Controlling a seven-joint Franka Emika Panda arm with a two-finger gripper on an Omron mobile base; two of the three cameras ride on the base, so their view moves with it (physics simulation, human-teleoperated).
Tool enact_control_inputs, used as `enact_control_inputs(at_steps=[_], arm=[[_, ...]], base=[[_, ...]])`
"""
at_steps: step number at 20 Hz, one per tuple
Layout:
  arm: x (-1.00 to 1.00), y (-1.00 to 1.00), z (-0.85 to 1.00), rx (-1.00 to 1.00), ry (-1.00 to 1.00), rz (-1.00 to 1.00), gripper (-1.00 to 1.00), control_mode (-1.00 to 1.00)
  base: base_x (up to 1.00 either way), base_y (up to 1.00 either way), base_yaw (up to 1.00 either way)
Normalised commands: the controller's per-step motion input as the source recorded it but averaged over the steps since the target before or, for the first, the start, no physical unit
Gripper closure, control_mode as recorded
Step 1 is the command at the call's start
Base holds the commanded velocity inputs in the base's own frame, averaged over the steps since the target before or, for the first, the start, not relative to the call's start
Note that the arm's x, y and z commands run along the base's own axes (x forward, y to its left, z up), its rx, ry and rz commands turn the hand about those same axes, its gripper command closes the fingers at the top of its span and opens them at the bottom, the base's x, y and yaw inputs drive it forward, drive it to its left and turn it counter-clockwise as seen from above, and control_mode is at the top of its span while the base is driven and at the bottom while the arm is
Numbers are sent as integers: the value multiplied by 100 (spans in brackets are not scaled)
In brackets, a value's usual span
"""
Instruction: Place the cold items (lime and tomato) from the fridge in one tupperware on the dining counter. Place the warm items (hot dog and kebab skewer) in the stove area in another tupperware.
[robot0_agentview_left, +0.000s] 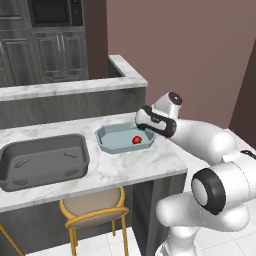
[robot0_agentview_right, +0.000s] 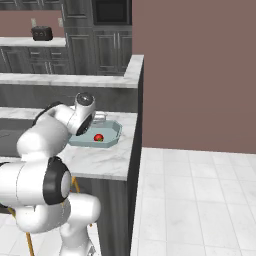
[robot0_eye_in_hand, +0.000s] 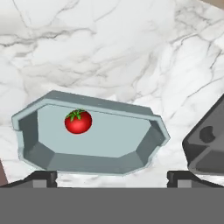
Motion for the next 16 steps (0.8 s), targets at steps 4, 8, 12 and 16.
enact_control_inputs(at_steps=[4, 8, 12, 16], arm=[[-100, -4, -7, 0, -10, -24, -100, -100], [-100, -17, 0, -8, -10, -24, -100, -100], [-100, -31, 0, -21, 0, -29, -100, -100], [-78, -47, -8, -13, 5, -23, -100, -100]], base=[[0, 0, 0], [0, 0, 0], [0, 0, 0], [0, 0, 0]])
